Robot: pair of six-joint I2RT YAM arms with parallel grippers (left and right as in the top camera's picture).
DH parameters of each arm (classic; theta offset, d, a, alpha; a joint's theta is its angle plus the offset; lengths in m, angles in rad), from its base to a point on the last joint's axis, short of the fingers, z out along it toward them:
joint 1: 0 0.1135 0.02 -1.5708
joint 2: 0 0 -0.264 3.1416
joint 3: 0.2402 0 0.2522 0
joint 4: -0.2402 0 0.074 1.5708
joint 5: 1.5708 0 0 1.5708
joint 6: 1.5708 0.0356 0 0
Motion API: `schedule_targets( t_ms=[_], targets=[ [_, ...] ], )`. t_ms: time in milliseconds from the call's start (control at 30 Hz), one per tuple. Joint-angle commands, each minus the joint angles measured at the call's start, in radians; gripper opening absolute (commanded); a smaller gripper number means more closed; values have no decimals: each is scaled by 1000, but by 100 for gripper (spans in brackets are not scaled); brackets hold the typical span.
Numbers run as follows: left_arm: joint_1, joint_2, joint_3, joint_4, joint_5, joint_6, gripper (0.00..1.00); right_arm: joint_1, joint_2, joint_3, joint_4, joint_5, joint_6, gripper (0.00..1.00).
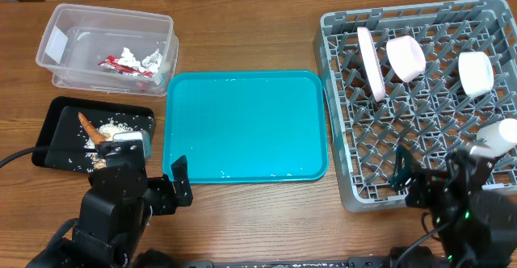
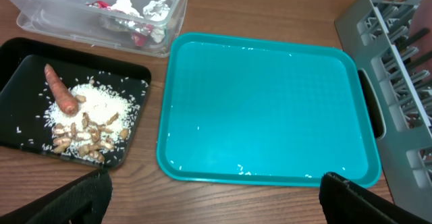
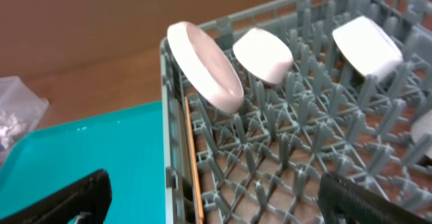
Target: Sort waste into correct bins and load items into the dishwasher
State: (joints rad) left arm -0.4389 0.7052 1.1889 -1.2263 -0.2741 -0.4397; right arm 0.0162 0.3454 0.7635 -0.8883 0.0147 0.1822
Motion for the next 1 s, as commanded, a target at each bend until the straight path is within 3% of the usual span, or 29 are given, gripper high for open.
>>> schedule_targets(
  t_ms=[0,200,433,600,967],
  targets=[
    [-7,0,-2,3,-17,-13,100,21,-136,-161,115,14,-8,100],
    [-7,0,-2,3,-17,-13,100,23,-346,-473,426,7,-8,100],
    [-7,0,-2,3,-17,-13,100,29,-343,-745,953,7,-87,100],
    [-7,0,-2,3,-17,-13,100,30,-343,-756,801,-10,-103,100],
    [-7,0,-2,3,-17,-13,100,31,-343,-756,805,-31,-101,100]
  ],
)
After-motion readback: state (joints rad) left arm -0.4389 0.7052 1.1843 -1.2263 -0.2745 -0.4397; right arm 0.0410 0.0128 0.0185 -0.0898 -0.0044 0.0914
